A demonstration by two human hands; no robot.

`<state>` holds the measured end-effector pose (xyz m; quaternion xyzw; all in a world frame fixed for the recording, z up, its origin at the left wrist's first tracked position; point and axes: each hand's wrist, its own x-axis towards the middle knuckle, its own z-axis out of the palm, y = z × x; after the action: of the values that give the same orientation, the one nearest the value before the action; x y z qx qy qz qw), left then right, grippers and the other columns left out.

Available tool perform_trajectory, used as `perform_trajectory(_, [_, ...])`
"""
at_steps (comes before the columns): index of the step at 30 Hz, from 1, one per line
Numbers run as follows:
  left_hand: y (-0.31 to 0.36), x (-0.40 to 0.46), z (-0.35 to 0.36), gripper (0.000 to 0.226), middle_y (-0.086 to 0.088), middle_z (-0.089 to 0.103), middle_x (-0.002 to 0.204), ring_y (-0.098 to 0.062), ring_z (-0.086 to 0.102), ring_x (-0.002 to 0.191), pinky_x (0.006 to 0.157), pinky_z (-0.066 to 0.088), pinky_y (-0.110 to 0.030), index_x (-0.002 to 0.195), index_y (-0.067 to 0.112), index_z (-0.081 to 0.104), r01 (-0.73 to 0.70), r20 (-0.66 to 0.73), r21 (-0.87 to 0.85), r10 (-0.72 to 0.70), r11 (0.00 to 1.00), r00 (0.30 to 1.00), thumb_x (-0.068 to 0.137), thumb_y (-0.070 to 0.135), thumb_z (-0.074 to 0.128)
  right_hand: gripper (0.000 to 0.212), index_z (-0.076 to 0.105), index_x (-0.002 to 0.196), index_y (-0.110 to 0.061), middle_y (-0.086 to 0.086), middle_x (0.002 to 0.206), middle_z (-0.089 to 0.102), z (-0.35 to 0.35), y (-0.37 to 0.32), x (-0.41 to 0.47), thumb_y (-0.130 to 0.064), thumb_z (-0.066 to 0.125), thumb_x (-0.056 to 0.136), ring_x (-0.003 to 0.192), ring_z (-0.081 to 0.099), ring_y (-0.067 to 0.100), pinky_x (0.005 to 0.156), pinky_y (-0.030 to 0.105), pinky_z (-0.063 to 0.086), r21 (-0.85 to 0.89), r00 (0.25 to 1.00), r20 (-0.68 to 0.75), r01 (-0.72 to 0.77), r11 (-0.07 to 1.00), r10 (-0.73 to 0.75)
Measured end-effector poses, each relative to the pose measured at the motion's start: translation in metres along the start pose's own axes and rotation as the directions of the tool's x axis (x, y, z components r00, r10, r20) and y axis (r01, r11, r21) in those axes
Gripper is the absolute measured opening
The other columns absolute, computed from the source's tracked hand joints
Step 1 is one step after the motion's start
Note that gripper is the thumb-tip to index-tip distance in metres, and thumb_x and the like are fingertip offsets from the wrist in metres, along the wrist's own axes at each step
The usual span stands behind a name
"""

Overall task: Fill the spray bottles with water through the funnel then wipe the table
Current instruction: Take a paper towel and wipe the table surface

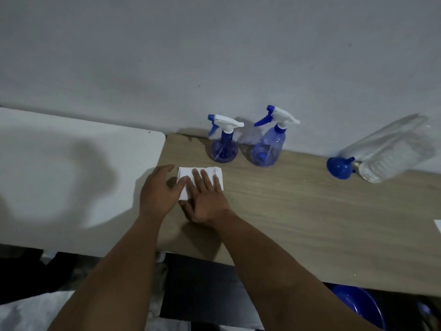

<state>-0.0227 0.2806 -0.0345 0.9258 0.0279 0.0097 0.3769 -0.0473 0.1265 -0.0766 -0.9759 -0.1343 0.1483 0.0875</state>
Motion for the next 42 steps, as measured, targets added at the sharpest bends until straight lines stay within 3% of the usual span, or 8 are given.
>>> perform_trajectory(4, [0.005,-0.007,0.011,0.049,-0.003,0.063,0.135,-0.024,0.061,0.122,0.104,0.050,-0.045,0.134,0.024,0.062,-0.011,0.007,0.013,0.010,1.000,1.000,0.089,0.042,0.069,0.089,-0.006,0.169,-0.017,0.010,0.175,-0.018,0.004,0.031,-0.014,-0.071,0.015,0.102,0.161,-0.022,0.026,0.128,0.055,-0.013,0.025,0.998,-0.017,-0.060,0.998,0.060])
perform_trajectory(7, [0.011,-0.013,0.022,0.057,0.001,0.066,0.130,-0.021,0.064,0.116,0.099,0.054,-0.045,0.132,0.030,0.061,-0.050,0.001,0.101,0.050,0.994,0.999,0.082,0.059,0.062,0.091,-0.006,0.168,-0.016,0.009,0.175,-0.017,0.002,0.066,-0.035,-0.073,0.017,0.101,0.161,-0.021,0.025,0.129,0.055,-0.012,0.037,0.993,-0.034,-0.116,0.993,0.117])
perform_trajectory(10, [0.023,-0.020,0.045,0.061,0.004,0.069,0.123,-0.018,0.067,0.109,0.095,0.057,-0.042,0.128,0.029,0.062,-0.063,-0.019,0.083,0.065,0.995,0.998,0.078,0.063,0.062,0.094,-0.002,0.169,-0.014,0.010,0.176,-0.012,0.003,0.111,-0.065,-0.073,0.018,0.099,0.162,-0.017,0.026,0.129,0.055,-0.010,0.057,0.980,-0.070,-0.182,0.982,0.186])
perform_trajectory(14, [0.050,-0.039,0.086,0.059,-0.001,0.070,0.116,-0.020,0.068,0.103,0.089,0.058,-0.044,0.124,0.021,0.066,-0.103,-0.045,0.010,0.104,0.995,0.994,0.078,0.057,0.068,0.097,0.000,0.169,-0.012,0.010,0.177,-0.008,0.003,0.176,-0.109,-0.074,0.020,0.098,0.163,-0.014,0.024,0.129,0.054,-0.010,0.112,0.955,-0.097,-0.268,0.957,0.279])
perform_trajectory(20, [0.115,-0.092,0.141,0.047,-0.010,0.071,0.116,-0.028,0.069,0.101,0.086,0.059,-0.049,0.123,0.011,0.067,-0.161,-0.062,0.091,0.167,0.983,0.984,0.083,0.031,0.083,0.098,-0.003,0.168,-0.011,0.009,0.177,-0.012,-0.001,0.278,-0.191,-0.074,0.023,0.098,0.162,-0.018,0.023,0.129,0.053,-0.012,0.186,0.917,-0.122,-0.354,0.916,0.379])
perform_trajectory(28, [0.180,-0.157,0.196,0.044,-0.004,0.071,0.118,-0.024,0.070,0.102,0.088,0.058,-0.046,0.122,0.018,0.067,-0.187,-0.067,0.044,0.189,0.981,0.980,0.083,0.035,0.081,0.102,-0.006,0.168,-0.009,0.008,0.176,-0.015,-0.007,0.407,-0.317,-0.078,0.020,0.097,0.162,-0.019,0.023,0.130,0.052,-0.013,0.225,0.784,-0.050,-0.594,0.772,0.618])
perform_trajectory(34, [0.191,-0.186,0.191,0.047,-0.007,0.071,0.119,-0.022,0.069,0.106,0.089,0.059,-0.047,0.125,0.013,0.066,-0.182,-0.067,-0.030,0.180,0.983,0.981,0.086,0.035,0.080,0.105,-0.006,0.167,-0.005,0.011,0.176,-0.014,0.020,0.390,-0.392,-0.080,0.014,0.095,0.162,-0.020,0.025,0.131,0.051,-0.009,0.302,0.643,-0.082,-0.712,0.634,0.761])
perform_trajectory(42, [0.140,-0.185,0.139,0.056,0.006,0.069,0.118,-0.016,0.066,0.106,0.091,0.058,-0.046,0.122,0.024,0.066,-0.053,-0.122,-0.147,0.035,0.988,0.992,0.077,0.058,0.069,0.111,-0.003,0.167,-0.003,0.012,0.176,-0.014,0.027,0.304,-0.367,-0.083,0.017,0.093,0.162,-0.020,0.028,0.130,0.054,-0.010,0.376,0.524,-0.044,-0.780,0.500,0.850])
